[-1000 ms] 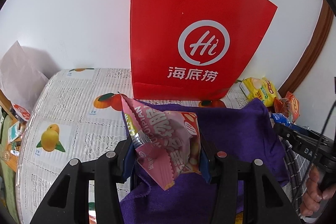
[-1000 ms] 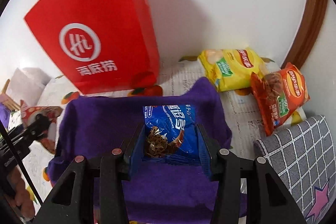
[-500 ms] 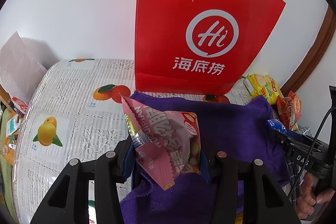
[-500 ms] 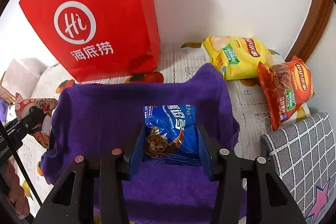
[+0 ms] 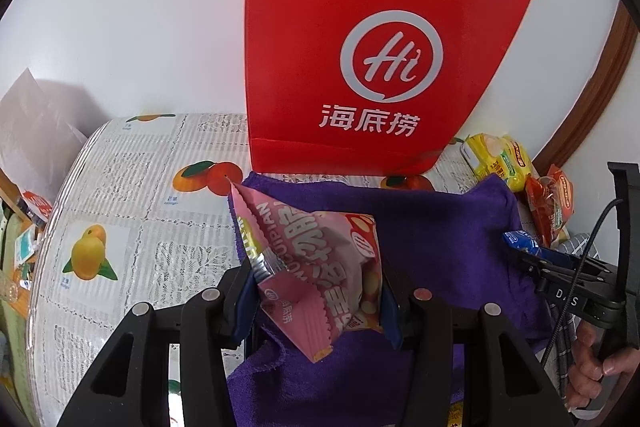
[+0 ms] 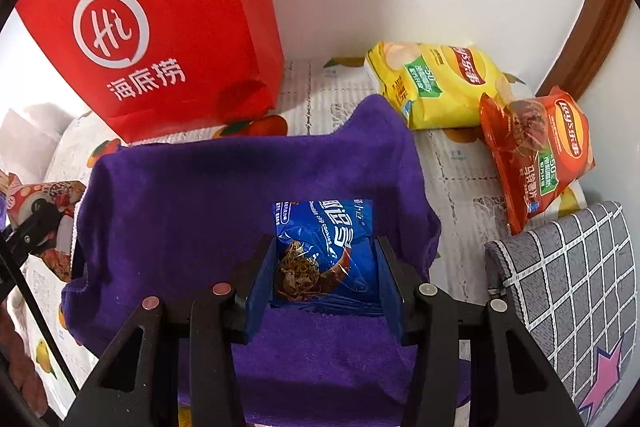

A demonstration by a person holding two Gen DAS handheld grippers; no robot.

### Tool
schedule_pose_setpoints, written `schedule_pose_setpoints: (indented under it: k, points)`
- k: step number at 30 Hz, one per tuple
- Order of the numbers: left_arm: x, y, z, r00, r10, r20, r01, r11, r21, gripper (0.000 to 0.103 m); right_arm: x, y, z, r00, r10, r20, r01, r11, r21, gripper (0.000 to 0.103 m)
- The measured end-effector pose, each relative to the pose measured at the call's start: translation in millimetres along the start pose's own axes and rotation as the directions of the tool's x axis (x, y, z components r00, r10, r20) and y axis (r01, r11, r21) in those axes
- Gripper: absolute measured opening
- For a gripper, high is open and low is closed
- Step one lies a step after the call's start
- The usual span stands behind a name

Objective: Organize snacks
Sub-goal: 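Carry the blue packet onto the purple towel and open the right tool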

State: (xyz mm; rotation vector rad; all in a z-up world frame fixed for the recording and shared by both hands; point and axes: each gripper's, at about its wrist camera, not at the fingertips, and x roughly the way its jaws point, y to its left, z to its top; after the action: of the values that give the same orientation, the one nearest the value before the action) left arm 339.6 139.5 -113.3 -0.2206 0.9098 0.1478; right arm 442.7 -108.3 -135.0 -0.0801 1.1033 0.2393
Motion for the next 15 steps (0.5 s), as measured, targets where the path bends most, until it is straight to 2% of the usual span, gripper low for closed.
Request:
schedule_pose_setpoints:
  k: [15]
  points:
    - [2.4,-3.5,-2.0,1.000,0.006,-0.006,-0.006,1.000,0.006,0.048,15.8,9.7,-1.9,0.999,0.005,-0.041,-0.007,0.999,-0.033,0.048]
